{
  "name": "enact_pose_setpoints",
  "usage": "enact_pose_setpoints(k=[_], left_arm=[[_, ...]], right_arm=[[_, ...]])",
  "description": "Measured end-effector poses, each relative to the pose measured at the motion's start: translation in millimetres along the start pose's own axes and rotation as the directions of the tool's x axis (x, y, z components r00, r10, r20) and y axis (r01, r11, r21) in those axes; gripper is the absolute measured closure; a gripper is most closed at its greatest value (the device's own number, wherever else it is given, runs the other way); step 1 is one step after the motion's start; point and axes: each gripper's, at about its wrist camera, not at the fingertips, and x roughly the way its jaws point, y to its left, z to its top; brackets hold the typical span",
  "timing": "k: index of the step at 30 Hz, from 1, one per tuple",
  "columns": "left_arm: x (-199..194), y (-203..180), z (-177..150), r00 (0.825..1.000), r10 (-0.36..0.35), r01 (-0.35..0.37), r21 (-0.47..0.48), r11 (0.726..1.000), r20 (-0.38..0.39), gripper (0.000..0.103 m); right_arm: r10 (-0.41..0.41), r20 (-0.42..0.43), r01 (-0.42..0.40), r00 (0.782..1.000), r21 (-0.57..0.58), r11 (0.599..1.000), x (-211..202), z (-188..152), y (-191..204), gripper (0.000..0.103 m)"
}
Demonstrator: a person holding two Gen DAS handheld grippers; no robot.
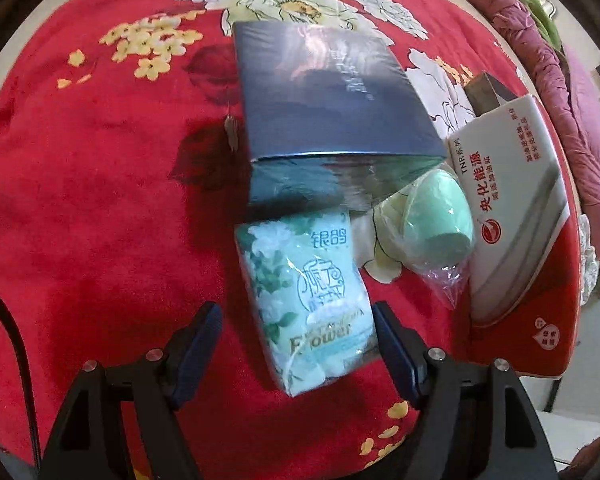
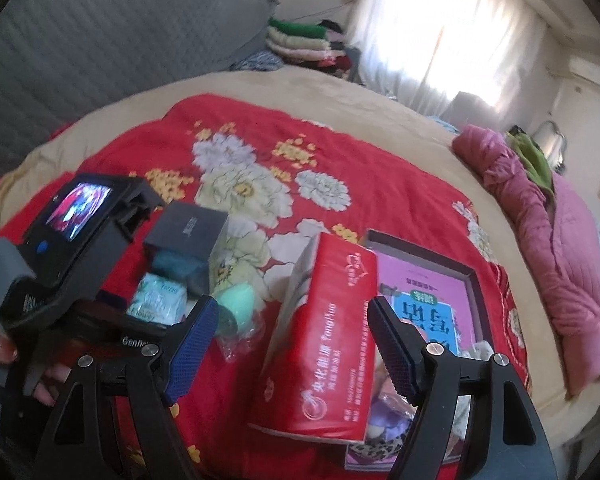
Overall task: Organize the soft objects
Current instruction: 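Grasp the Flower tissue pack with the left tool while the right grasps the green sponge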
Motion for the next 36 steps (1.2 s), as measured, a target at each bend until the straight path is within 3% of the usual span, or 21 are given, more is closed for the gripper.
enact_pose_setpoints(k=[4, 12, 16, 21, 25, 26, 28, 36], left_arm=[[-1.1, 11.7, 1.2, 0.998, -0.059, 0.059, -0.028, 0.998, 0.006, 0.031], [-5.9, 38.1, 1.5, 0.99, -0.142, 0.142, -0.048, 0.989, 0.007, 0.057], [-17.3, 48.6, -3.4, 0.989, -0.144, 0.145, -0.045, 0.988, 0.025, 0.058], [-27.4, 63.7, -3.5, 0.991, -0.129, 0.131, -0.043, 0.99, 0.033, 0.059], [-47.4, 82.4, -4.5, 0.989, -0.125, 0.131, -0.064, 0.989, 0.079, 0.059], [-51.4, 84.9, -5.6, 0.988, -0.124, 0.13, -0.064, 0.989, 0.086, 0.059], [-58.3, 84.7, -5.1, 0.987, -0.119, 0.125, -0.054, 0.991, 0.104, 0.059], [-75.1, 68.8, -7.7, 0.982, -0.123, 0.127, -0.018, 0.992, 0.143, 0.059]], right_arm=[[0.026, -0.075, -0.034, 0.997, -0.102, 0.994, 19.9, 3.0, 13.9, 0.025], [0.029, -0.23, -0.101, 0.973, -0.308, 0.946, 66.5, 13.0, 42.8, 0.025], [0.026, -0.308, -0.145, 0.951, -0.37, 0.918, 95.3, 14.3, 62.6, 0.025], [-0.063, -0.375, -0.116, 0.925, -0.438, 0.891, 129.8, 6.2, 76.6, 0.025], [-0.088, -0.396, -0.104, 0.914, -0.438, 0.893, 147.9, 0.4, 79.4, 0.025], [-0.097, -0.39, -0.096, 0.916, -0.448, 0.889, 149.5, -1.2, 81.2, 0.026], [-0.074, -0.371, -0.104, 0.926, -0.436, 0.894, 147.9, -0.6, 83.1, 0.048], [0.02, -0.268, -0.109, 0.963, -0.322, 0.941, 103.0, 4.9, 72.6, 0.05]])
